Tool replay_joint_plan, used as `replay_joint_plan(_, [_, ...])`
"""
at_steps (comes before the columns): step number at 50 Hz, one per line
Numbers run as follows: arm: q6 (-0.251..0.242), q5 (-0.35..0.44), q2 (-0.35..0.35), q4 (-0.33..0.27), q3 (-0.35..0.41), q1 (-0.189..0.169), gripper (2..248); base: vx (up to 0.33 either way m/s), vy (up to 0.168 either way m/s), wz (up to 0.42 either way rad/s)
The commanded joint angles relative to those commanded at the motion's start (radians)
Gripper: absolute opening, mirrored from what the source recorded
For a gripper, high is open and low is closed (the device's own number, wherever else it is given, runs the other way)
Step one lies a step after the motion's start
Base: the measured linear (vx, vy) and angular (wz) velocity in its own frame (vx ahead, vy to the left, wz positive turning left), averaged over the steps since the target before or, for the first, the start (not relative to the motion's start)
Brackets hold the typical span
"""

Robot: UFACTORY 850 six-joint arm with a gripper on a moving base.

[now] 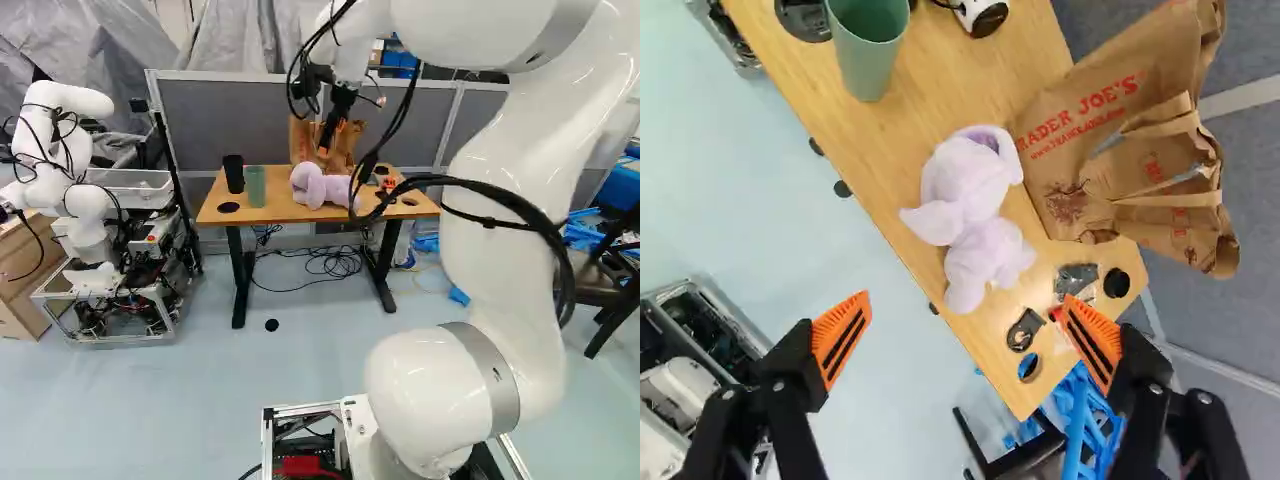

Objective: Pick up the bag on the ground and place it on the table

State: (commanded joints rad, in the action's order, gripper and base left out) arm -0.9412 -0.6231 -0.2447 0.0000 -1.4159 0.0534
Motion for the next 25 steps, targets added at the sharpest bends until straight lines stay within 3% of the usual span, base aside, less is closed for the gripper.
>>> replay_joint_plan(25, [0.220, 0.349, 0.122, 0.000, 0.310, -0.012, 247, 0.000, 0.000, 0.000])
